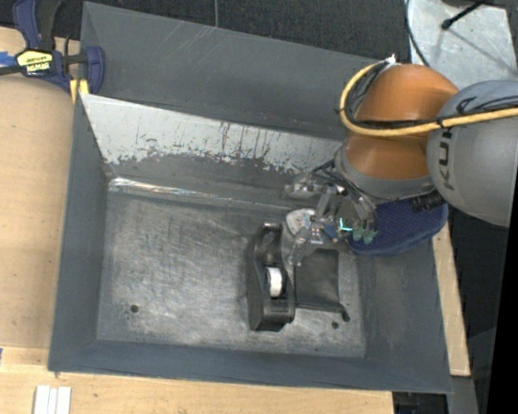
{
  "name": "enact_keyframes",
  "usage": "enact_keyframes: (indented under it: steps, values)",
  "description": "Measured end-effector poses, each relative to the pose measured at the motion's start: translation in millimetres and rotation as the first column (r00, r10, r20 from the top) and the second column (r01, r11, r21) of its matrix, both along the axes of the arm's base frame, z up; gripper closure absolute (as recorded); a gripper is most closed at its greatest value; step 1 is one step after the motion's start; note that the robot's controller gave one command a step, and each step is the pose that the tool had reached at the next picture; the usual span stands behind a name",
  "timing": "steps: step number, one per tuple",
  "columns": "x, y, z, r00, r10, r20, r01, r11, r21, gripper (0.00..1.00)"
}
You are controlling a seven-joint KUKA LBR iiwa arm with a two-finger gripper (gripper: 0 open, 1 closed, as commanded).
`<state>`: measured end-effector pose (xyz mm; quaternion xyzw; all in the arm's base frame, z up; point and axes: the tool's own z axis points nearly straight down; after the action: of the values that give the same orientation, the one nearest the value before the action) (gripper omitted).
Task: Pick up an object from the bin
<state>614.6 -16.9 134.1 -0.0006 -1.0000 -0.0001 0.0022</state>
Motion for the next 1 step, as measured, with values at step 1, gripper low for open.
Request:
enact_keyframes:
  steps: [1]
  values:
    - [13.2, -72.6, -59.9, 0.990, 0.140, 0.014, -0.140, 0.990, 0.005, 0.00]
